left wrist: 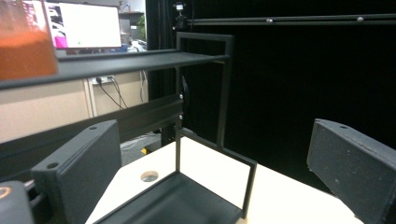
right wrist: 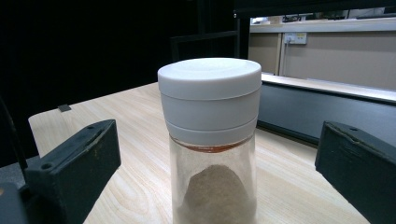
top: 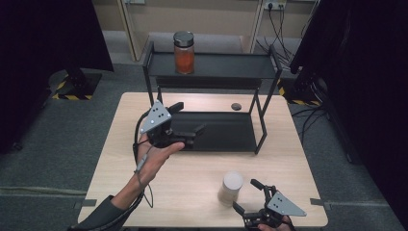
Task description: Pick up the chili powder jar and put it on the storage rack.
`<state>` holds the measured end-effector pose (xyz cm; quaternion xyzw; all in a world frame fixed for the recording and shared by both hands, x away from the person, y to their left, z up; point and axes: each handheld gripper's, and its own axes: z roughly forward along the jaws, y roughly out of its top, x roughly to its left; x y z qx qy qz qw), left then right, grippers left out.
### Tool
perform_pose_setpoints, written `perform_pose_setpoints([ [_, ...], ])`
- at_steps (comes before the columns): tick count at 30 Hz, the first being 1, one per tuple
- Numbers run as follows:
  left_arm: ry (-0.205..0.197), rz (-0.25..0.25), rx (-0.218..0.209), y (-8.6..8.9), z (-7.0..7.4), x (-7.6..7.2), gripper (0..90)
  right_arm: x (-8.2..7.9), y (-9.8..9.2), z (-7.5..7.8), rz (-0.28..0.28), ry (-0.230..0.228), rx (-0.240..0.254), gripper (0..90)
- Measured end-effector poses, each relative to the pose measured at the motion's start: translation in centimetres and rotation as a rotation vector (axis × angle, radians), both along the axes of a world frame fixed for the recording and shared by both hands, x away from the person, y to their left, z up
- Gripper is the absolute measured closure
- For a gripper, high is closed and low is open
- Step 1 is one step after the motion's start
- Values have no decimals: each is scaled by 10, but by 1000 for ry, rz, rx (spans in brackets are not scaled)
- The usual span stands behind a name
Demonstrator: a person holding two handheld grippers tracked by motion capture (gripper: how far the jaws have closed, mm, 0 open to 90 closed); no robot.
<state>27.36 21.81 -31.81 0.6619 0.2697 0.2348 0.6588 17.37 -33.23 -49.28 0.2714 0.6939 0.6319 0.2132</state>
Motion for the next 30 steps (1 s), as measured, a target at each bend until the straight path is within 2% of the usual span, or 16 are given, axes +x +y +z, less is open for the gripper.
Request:
perform_pose_setpoints([
  [4, -6, -8, 7, 0, -10, -6, 24, 0, 0, 0, 0, 0, 0, 3],
  [16, 22, -44, -5, 7, -33, -19, 24, 1, 1, 0, 0, 5, 4, 3],
  [24, 36, -71, 14, 9, -55, -31, 24, 0, -1, -1, -5, 1, 9, 3],
  [30, 30, -87, 28, 9, -68, -38, 23, 0, 0, -1, -3, 0, 6, 3],
])
